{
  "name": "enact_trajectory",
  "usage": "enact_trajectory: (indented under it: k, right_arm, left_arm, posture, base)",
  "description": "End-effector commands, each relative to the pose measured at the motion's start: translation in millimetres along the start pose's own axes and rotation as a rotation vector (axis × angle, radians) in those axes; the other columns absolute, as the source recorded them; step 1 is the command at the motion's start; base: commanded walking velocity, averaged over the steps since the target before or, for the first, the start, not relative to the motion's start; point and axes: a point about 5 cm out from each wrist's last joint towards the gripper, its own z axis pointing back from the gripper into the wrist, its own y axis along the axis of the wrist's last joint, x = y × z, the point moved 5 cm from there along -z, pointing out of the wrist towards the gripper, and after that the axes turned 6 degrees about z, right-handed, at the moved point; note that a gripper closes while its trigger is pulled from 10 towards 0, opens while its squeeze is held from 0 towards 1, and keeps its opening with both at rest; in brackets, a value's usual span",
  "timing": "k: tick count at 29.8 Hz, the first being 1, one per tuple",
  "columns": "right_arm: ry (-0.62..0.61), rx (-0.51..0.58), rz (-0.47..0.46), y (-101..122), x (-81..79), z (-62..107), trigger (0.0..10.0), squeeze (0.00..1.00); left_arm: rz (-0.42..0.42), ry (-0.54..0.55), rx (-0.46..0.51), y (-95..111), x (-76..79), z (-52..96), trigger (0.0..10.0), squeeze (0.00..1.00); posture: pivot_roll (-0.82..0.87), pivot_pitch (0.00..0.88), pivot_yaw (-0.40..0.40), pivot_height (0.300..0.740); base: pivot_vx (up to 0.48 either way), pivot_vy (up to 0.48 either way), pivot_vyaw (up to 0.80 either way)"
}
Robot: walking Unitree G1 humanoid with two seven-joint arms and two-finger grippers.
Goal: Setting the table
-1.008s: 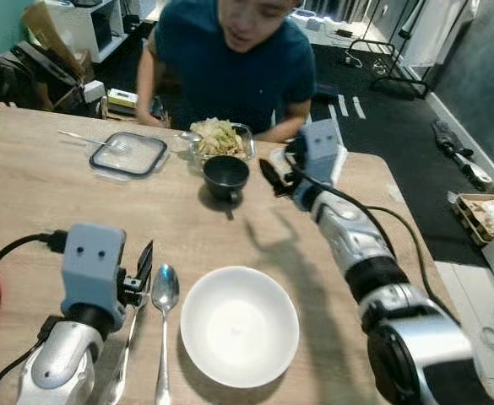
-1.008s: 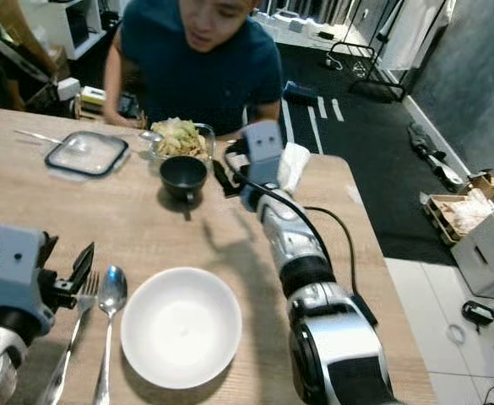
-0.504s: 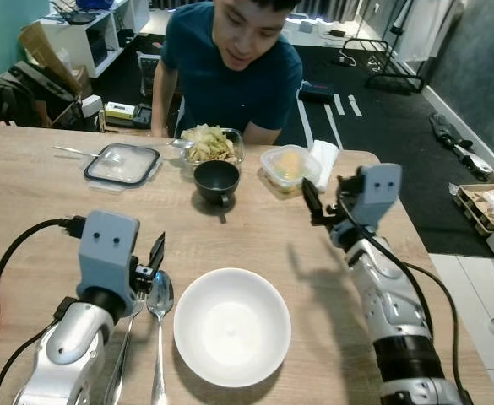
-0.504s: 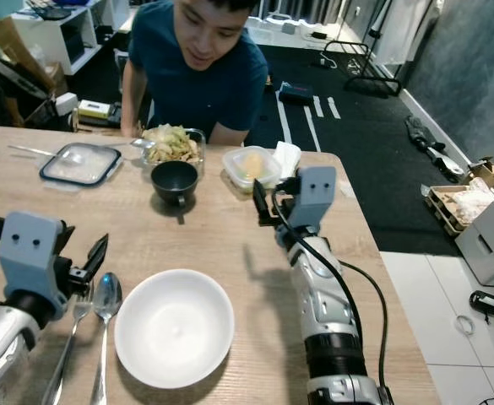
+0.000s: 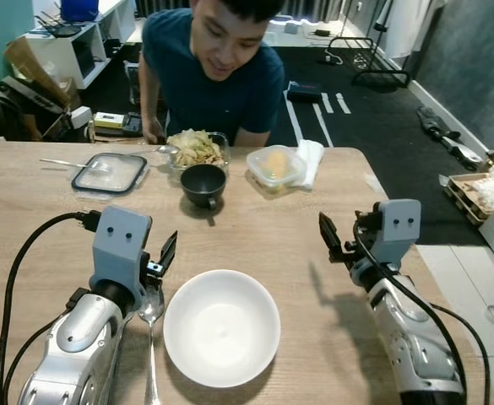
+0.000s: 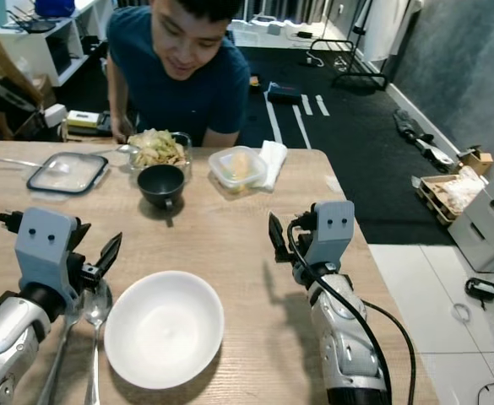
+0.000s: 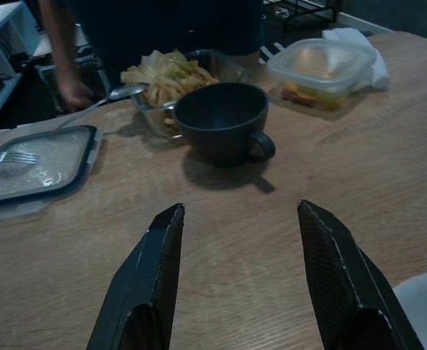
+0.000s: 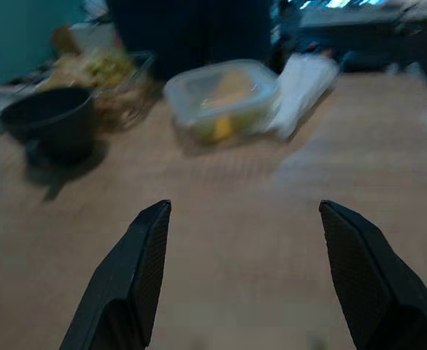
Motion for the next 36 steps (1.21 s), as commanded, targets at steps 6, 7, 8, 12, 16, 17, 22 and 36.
enact_trajectory:
  k: [6,7,8,12,16,17,22,36]
  right_arm:
    - [0.047,-0.001,-0.042,5.3,-11.8,-7.4,10.0,0.00]
    - [0.058,0.010,-0.046,8.6,-19.2,-16.0,10.0,0.00]
    - [0.064,0.015,-0.046,10.0,-22.5,-19.4,10.0,0.00]
    - [0.084,0.020,-0.041,11.7,-29.3,-24.0,10.0,0.00]
    - [0.122,0.025,-0.048,14.3,-41.7,-30.0,10.0,0.00]
    - [0.134,0.028,-0.048,15.6,-46.0,-31.8,10.0,0.00]
    - [0.170,0.026,-0.020,16.9,-64.8,-42.1,10.0,0.00]
    - [0.199,-0.009,0.018,11.6,-108.7,-75.9,10.0,0.00]
  left_arm:
    - [-0.005,-0.014,-0.018,-6.9,1.7,-1.0,10.0,0.00]
    - [-0.008,-0.003,-0.015,-6.3,-0.2,0.1,10.0,0.00]
    - [-0.009,0.001,-0.014,-6.0,-1.0,0.8,10.0,0.00]
    - [-0.011,0.008,-0.014,-6.4,-2.4,2.4,10.0,0.00]
    - [-0.013,0.013,-0.015,-7.3,-2.7,3.5,10.0,0.00]
    - [-0.013,0.014,-0.014,-7.4,-2.7,3.5,10.0,0.00]
    - [-0.014,0.024,-0.009,-7.4,-3.5,2.1,10.0,0.00]
    - [-0.030,0.095,0.000,-4.5,-15.0,7.4,10.0,0.00]
  posture:
    - [0.12,0.000,0.071,0.740]
    - [0.13,0.000,0.064,0.740]
    - [0.14,0.000,0.061,0.740]
    - [0.15,0.000,0.058,0.740]
    - [0.15,0.000,0.053,0.740]
    - [0.15,0.000,0.053,0.740]
    - [0.16,0.000,0.047,0.740]
    - [0.22,0.000,0.013,0.740]
  base:
    - [0.000,0.000,0.00]
    - [0.000,0.000,0.00]
    - [0.000,0.000,0.00]
    - [0.000,0.000,0.00]
    - [0.000,0.000,0.00]
    - [0.000,0.000,0.00]
    - [0.000,0.000,0.00]
    - [0.000,0.000,0.00]
